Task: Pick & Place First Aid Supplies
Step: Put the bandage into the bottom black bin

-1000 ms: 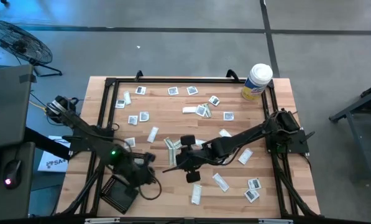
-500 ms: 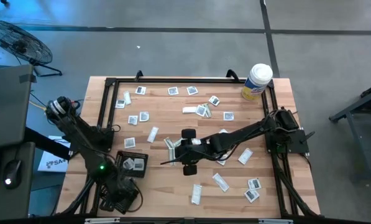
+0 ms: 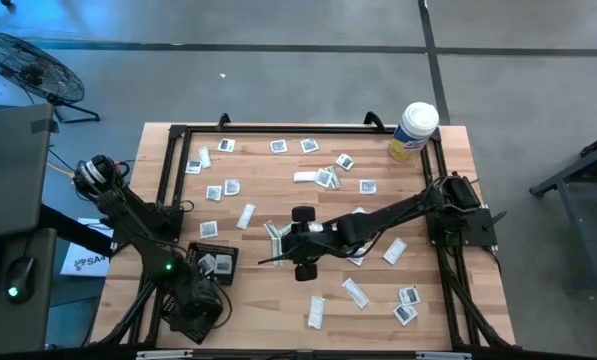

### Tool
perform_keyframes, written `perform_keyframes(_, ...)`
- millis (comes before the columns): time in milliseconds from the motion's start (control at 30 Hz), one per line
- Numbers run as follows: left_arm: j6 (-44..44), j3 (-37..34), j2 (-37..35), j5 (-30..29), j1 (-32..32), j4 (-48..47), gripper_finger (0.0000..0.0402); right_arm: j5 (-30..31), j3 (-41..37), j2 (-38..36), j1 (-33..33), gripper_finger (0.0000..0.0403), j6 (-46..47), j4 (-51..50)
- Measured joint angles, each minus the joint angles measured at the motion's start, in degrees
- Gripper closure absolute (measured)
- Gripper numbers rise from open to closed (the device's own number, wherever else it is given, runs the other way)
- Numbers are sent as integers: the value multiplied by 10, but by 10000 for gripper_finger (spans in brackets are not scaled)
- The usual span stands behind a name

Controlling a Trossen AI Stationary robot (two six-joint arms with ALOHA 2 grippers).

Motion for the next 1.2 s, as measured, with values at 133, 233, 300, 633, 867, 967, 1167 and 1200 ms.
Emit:
perform_keyframes(133, 5, -2, 0, -8, 0, -15, 307, -2, 0, 0, 3, 237, 7, 6)
perform_keyframes(233, 24, 6, -5, 13, 0, -49, 284, -6, 0, 0, 5, 241, -8, 12)
perform_keyframes(300, 33, 27, -7, 20, 0, -83, 279, -15, 0, 1, 5, 245, -19, 20)
perform_keyframes(633, 152, 114, -90, -228, -1, -158, 277, -70, 0, 91, 10, 262, -47, 87)
perform_keyframes(867, 215, 110, -106, -506, 0, -138, 277, -80, 0, 134, 8, 263, -33, 121)
perform_keyframes(967, 214, 110, -105, -543, 0, -138, 277, -82, 0, 150, 8, 268, -19, 142)
perform_keyframes(1167, 214, 110, -104, -571, 0, -140, 277, -81, 0, 165, -6, 280, 6, 142)
perform_keyframes(1200, 214, 110, -104, -582, 0, -139, 277, -82, 0, 166, -8, 284, 4, 146)
